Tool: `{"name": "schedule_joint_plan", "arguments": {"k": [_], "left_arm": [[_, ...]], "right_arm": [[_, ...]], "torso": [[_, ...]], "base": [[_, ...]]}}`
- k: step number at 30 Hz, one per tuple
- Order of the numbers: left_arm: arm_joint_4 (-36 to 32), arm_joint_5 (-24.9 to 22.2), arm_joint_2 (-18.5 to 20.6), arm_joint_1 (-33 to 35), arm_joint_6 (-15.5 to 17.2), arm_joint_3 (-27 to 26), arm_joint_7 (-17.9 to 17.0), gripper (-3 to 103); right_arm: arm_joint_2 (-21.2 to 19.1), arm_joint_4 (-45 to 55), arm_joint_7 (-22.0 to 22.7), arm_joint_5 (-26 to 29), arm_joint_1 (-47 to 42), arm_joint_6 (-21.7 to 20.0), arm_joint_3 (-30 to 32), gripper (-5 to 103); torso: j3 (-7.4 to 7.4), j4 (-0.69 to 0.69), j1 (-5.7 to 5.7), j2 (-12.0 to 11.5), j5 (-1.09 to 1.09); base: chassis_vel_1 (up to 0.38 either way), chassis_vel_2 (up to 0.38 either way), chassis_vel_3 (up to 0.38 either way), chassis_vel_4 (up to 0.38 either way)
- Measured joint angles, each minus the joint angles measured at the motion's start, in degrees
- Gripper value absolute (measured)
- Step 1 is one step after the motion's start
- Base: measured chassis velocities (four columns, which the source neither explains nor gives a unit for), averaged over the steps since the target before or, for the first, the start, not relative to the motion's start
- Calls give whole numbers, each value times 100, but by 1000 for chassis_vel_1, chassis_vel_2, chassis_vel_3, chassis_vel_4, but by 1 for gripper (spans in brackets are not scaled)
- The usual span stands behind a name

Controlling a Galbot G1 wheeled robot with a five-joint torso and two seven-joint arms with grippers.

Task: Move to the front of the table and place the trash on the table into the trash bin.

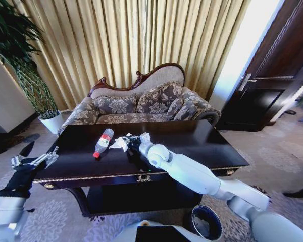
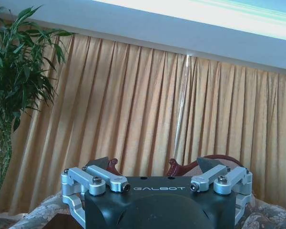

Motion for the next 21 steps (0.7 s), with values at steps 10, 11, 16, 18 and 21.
{"name": "schedule_joint_plan", "arguments": {"k": [10,11,16,18,21], "left_arm": [[56,101,-23,-37,3,101,1,100],[57,118,-23,-49,7,116,1,100],[57,136,-23,-57,10,124,2,100],[56,139,-33,-50,11,123,4,100],[54,140,-42,-34,11,115,11,100]], "right_arm": [[-382,313,19,-77,-276,-37,33,71],[-379,327,21,-83,-298,-38,34,82],[-328,319,23,-105,-302,-38,23,93],[-291,304,24,-106,-284,-38,7,99],[-263,301,26,-101,-253,-38,-6,100]], "torso": [[0,-1,0,0,0],[0,0,0,0,0],[0,1,0,0,0],[0,0,0,0,0],[0,0,0,0,0]], "base": [[0,0,0,0],[0,0,0,0],[0,0,0,0],[0,0,0,0],[0,0,0,0]]}}
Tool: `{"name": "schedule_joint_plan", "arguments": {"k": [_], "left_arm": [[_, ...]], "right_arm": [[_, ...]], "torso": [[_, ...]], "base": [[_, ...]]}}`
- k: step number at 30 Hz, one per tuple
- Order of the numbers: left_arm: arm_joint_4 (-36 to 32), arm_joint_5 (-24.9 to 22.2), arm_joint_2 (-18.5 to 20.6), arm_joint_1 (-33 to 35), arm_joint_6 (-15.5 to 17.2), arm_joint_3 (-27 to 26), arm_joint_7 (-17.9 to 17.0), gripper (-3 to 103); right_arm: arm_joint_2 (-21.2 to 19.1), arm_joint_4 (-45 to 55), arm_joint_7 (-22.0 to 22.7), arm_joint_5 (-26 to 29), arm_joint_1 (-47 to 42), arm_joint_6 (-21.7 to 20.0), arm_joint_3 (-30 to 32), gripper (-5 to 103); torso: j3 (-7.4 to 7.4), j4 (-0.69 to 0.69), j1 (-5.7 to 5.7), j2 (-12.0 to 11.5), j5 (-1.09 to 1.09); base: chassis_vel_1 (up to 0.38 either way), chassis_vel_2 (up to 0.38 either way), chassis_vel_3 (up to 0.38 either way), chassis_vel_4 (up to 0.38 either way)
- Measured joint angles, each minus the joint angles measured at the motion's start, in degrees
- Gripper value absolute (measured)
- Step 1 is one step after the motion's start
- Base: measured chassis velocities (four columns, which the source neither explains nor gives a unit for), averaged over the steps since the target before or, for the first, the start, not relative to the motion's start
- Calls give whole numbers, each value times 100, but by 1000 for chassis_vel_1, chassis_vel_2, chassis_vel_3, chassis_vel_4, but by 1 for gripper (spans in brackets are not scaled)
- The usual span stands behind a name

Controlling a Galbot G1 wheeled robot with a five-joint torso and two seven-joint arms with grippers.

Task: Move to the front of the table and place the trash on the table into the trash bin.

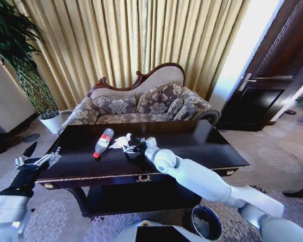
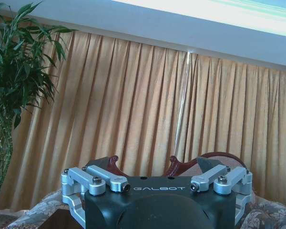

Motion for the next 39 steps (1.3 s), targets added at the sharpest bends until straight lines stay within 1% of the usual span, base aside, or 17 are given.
{"name": "schedule_joint_plan", "arguments": {"k": [18,20,21,22,23,25,29,31,33,34,38,39], "left_arm": [[-21,3,-46,12,-12,-29,17,100],[-20,3,-44,10,-13,-31,15,100],[-20,3,-44,7,-13,-32,14,100],[-20,3,-44,6,-14,-32,13,100],[-20,3,-48,3,-14,-32,12,100],[-20,3,-52,1,-14,-32,11,100],[-20,7,-62,-11,-14,-19,7,100],[-20,8,-62,-14,-15,-16,7,100],[-21,11,-62,-20,-14,-14,6,100],[-21,11,-62,-20,-14,-14,6,100],[-23,15,-84,-26,-12,-7,7,100],[-23,15,-84,-26,-12,-7,7,100]], "right_arm": [[291,-396,13,-22,189,19,-182,100],[299,-424,10,-37,193,23,-187,101],[302,-446,7,-53,199,28,-190,97],[302,-459,6,-63,203,32,-192,97],[302,-473,2,-82,205,45,-194,87],[297,-483,1,-91,206,65,-197,87],[279,-505,-3,-115,210,146,-210,65],[276,-506,-3,-117,209,153,-210,65],[262,-506,-4,-120,209,164,-210,54],[262,-506,-4,-120,209,164,-210,54],[239,-501,-6,-128,207,180,-206,33],[239,-501,-6,-128,207,180,-206,33]], "torso": [[0,0,0,0,-1],[0,0,0,0,-1],[0,0,0,0,0],[0,0,1,0,-1],[0,0,0,0,0],[0,0,1,0,0],[0,0,0,0,0],[0,0,1,0,0],[0,0,0,0,0],[0,0,0,0,0],[0,0,1,0,0],[0,0,1,0,0]], "base": [[0,0,0,0],[0,0,0,0],[0,0,0,0],[0,0,0,0],[0,0,0,0],[0,0,0,0],[0,0,0,0],[0,0,0,0],[0,0,0,0],[0,0,0,0],[0,0,0,0],[0,0,0,0]]}}
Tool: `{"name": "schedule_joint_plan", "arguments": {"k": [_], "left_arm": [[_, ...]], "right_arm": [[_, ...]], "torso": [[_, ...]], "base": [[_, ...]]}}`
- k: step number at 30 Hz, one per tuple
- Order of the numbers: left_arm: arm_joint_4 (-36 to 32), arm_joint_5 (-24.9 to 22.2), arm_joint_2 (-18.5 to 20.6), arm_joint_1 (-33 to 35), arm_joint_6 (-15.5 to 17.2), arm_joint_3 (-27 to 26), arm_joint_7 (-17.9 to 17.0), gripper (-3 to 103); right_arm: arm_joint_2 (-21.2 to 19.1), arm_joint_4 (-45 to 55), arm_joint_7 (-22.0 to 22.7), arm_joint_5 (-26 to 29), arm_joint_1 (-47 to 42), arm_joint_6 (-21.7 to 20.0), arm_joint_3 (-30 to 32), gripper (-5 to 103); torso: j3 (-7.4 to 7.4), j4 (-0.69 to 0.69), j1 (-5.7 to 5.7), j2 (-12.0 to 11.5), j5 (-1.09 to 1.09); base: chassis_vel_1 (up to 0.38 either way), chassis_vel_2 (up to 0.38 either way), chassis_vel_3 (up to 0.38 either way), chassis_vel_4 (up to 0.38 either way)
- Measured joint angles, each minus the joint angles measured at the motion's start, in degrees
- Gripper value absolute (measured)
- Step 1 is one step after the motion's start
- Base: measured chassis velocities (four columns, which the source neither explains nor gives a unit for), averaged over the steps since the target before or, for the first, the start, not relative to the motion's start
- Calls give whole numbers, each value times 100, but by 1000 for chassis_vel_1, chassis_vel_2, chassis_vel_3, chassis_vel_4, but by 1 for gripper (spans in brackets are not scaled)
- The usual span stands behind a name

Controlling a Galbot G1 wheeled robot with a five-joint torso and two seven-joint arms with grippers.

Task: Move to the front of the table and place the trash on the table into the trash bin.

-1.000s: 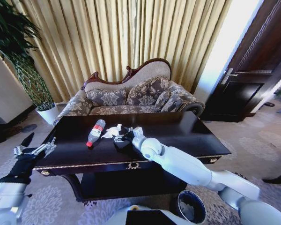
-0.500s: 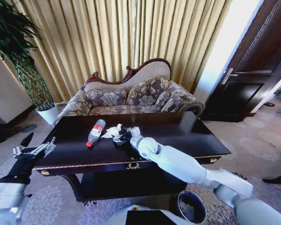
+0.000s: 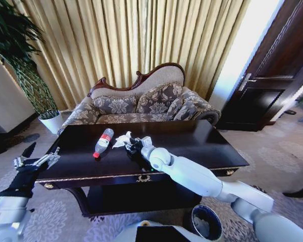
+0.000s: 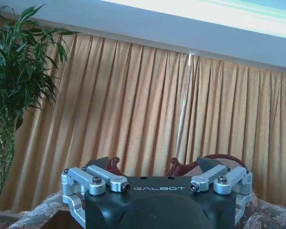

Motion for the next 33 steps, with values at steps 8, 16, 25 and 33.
{"name": "schedule_joint_plan", "arguments": {"k": [8,16,25,33], "left_arm": [[-1,6,-26,21,-2,-18,7,100],[-9,7,-30,30,-10,-33,7,100],[15,7,-59,24,-20,-41,8,100],[94,2,-135,-19,-105,-55,-15,100]], "right_arm": [[-5,19,-1,-5,-6,21,5,6],[-73,48,1,6,-5,30,32,0],[-190,429,178,356,6,78,332,0],[-645,978,392,587,-122,256,1144,0]], "torso": [[0,0,0,0,0],[0,0,0,0,0],[0,0,0,0,0],[0,2,0,0,1]], "base": [[0,0,0,0],[0,0,0,0],[0,0,0,0],[0,0,0,0]]}}
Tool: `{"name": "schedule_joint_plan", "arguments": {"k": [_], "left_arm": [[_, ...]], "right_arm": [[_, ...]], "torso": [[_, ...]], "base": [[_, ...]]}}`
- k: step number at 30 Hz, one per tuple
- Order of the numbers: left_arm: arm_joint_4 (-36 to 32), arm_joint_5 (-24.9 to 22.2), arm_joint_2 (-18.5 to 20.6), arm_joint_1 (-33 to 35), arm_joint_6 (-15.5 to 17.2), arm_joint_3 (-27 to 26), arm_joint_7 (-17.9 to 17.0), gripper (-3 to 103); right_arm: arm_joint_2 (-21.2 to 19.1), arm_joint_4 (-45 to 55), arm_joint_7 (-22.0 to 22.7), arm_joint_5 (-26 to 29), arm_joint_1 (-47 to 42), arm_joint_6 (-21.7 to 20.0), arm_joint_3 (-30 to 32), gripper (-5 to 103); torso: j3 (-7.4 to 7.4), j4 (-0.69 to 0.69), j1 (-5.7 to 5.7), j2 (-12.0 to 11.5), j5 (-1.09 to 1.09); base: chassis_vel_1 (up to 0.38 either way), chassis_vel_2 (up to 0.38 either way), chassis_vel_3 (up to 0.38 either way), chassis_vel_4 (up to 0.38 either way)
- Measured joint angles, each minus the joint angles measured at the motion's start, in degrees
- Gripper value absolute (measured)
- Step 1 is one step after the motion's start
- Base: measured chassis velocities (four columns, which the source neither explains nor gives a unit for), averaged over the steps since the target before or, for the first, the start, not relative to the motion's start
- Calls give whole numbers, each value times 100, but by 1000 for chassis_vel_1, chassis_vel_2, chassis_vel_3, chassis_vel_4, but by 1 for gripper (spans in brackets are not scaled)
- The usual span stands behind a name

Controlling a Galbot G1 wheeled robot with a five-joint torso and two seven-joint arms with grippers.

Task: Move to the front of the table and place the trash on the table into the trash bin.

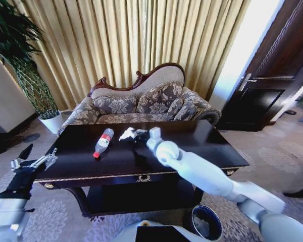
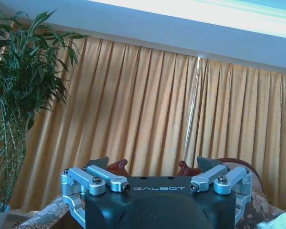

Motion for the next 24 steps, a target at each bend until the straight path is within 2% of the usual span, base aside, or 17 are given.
{"name": "schedule_joint_plan", "arguments": {"k": [2,5,6,9,10,13,15,16,18,20,22,24], "left_arm": [[0,-16,1,-1,-1,0,-35,100],[36,-58,101,-37,2,-24,-92,100],[36,-58,101,-37,2,-24,-92,100],[81,-118,237,-84,11,-48,-109,100],[81,-118,237,-84,11,-48,-109,100],[123,-172,358,-77,13,-64,-106,100],[135,-177,376,-76,13,-65,-102,100],[156,-181,394,-81,12,-56,-98,100],[163,-185,396,-83,11,-48,-95,100],[190,-254,428,-72,5,-42,-91,100],[210,-265,450,-68,2,-42,-87,100],[330,-316,578,-60,-52,-45,-48,100]], "right_arm": [[-111,89,23,0,-81,11,189,0],[-578,408,99,-30,-492,27,954,0],[-578,408,99,-30,-492,27,954,0],[-993,575,102,-199,-1181,74,1736,0],[-993,575,102,-199,-1181,74,1736,0],[-1460,832,-4,-478,-2096,179,2652,0],[-1565,893,-14,-566,-2290,227,2846,0],[-1721,1027,-30,-727,-2679,282,3242,0],[-1762,1093,-32,-767,-2892,289,3425,0],[-1744,1253,34,-889,-3504,336,3921,0],[-1718,1268,64,-919,-3610,363,3986,0],[-1565,1306,160,-1072,-4037,580,4240,0]], "torso": [[0,-2,0,0,-1],[-1,-3,0,0,0],[-1,-3,0,0,0],[0,-3,-1,0,2],[0,-3,-1,0,2],[0,-4,-1,0,2],[0,-5,-1,0,2],[-1,-2,-1,1,-2],[-1,-2,-2,1,-1],[-1,-1,-1,1,-3],[-1,-1,-1,0,-3],[-1,-2,-1,0,0]], "base": [[0,0,0,0],[0,0,0,0],[0,0,0,0],[0,0,0,0],[0,0,0,0],[0,0,0,0],[0,0,0,0],[0,0,0,0],[0,0,0,0],[0,0,0,0],[0,0,0,0],[0,0,0,0]]}}
